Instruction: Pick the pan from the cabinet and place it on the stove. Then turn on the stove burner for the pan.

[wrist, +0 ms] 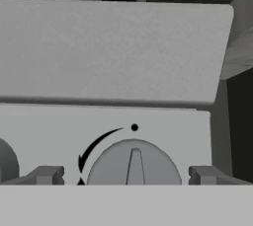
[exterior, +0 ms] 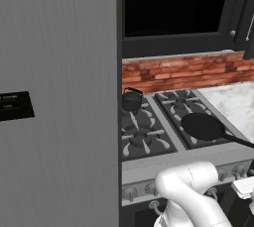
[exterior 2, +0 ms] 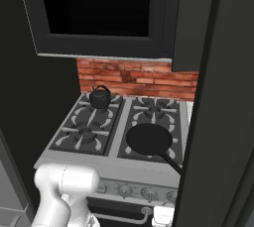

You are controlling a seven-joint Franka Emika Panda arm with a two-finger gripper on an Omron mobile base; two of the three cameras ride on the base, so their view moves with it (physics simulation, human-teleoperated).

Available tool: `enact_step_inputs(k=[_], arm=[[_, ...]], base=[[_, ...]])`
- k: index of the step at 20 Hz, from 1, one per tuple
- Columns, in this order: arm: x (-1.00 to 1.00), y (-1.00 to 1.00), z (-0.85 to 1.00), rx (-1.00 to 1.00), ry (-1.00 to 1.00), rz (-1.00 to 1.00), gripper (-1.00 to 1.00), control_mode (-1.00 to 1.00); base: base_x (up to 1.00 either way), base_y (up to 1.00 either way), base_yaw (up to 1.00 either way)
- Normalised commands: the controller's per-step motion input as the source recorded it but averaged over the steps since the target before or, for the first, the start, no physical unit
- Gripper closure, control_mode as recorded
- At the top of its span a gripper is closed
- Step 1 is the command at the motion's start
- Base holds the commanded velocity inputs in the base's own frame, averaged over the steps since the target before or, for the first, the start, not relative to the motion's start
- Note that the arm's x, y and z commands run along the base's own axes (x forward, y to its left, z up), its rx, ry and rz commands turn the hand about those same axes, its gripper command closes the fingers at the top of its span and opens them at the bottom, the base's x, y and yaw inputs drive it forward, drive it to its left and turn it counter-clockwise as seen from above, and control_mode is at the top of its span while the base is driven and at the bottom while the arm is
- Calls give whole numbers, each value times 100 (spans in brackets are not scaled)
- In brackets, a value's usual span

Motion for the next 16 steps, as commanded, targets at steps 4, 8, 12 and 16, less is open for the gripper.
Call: enact_step_inputs(k=[4,8,12,16], arm=[[10,0,-2,0,0,0,-100,-100],[9,0,-4,0,0,0,-100,-100],[3,0,-7,0,0,0,-100,-100],[3,0,-6,0,-1,0,-100,-100]], base=[[0,0,0],[0,0,0],[0,0,0],[0,0,0]])
